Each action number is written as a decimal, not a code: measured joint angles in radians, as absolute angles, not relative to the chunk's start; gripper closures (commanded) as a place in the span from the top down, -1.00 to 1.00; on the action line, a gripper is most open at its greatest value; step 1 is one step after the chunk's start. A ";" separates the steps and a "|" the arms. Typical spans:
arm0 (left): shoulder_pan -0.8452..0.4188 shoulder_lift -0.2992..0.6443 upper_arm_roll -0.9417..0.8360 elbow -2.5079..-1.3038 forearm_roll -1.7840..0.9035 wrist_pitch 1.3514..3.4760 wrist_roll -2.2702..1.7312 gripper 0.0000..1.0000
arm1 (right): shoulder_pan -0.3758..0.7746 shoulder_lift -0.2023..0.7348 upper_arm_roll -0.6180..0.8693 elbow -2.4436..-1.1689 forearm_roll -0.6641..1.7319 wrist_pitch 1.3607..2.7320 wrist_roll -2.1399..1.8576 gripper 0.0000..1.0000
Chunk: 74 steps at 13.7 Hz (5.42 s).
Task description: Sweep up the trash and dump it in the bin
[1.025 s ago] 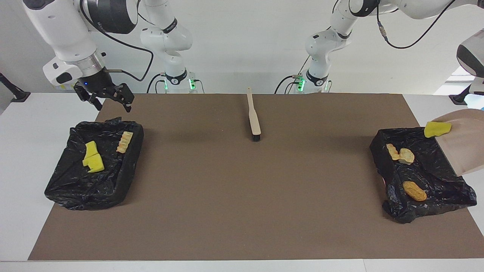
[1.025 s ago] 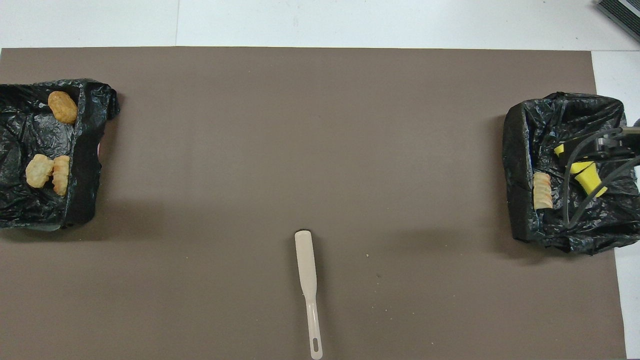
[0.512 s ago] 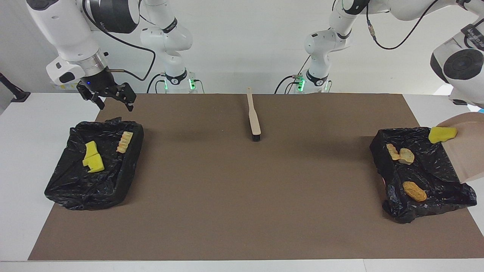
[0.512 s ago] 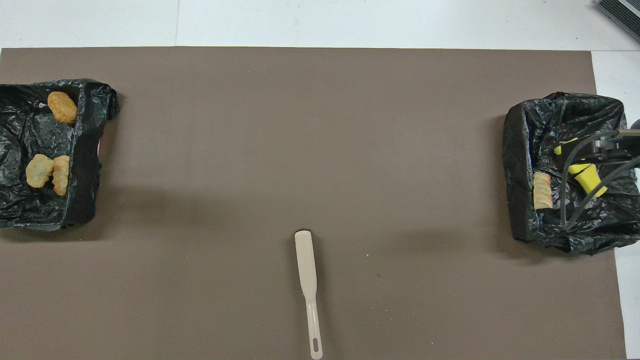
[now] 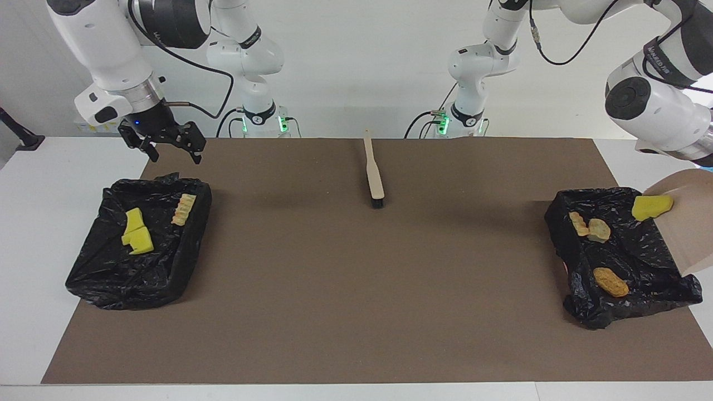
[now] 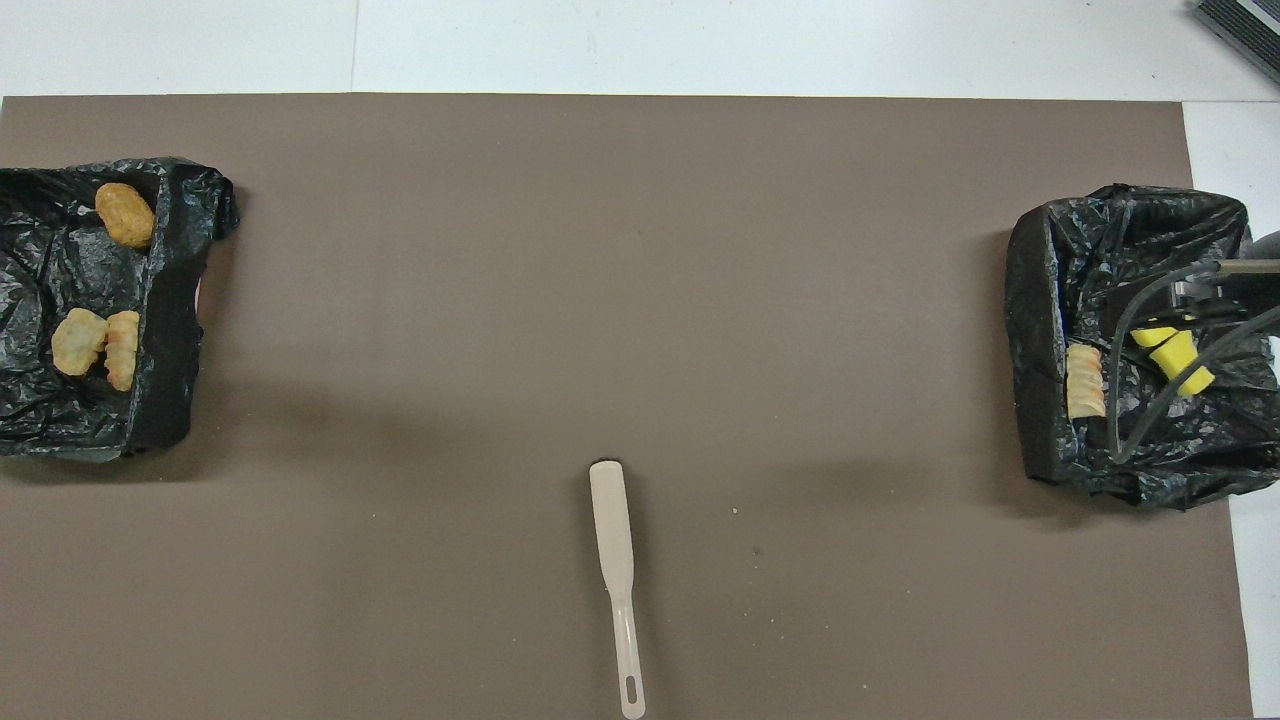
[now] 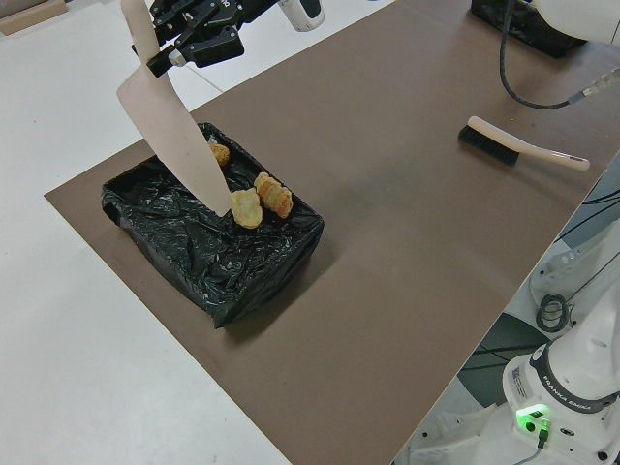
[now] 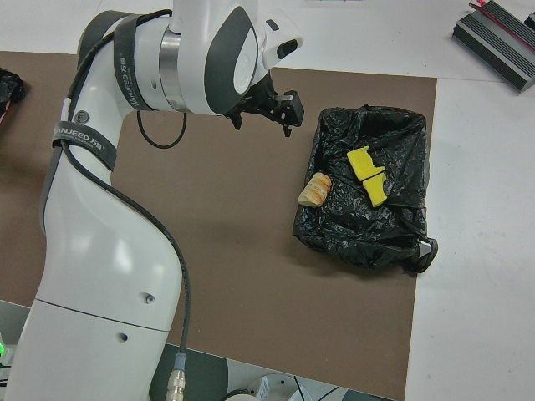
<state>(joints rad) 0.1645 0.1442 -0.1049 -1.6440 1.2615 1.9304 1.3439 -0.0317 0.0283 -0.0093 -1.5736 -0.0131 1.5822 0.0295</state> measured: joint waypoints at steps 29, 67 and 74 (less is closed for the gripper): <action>0.146 0.009 -0.102 -1.870 1.434 2.044 1.031 -1.00 | -0.032 0.028 -0.009 -1.574 -0.013 1.582 0.030 1.00; -0.477 0.250 -0.118 -1.636 0.013 1.920 -0.485 -1.00 | -0.032 0.028 -0.009 -1.574 -0.013 1.582 0.030 1.00; -0.490 0.344 -0.115 -1.655 -0.014 2.089 -0.571 -1.00 | -0.032 0.028 -0.009 -1.574 -0.013 1.582 0.030 1.00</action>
<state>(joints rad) -0.4902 0.3441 -0.1151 -1.6549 -0.0144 2.0889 -0.5706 -0.0318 0.0283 -0.0093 -1.5742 -0.0131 1.5822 0.0295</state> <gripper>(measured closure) 0.687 0.000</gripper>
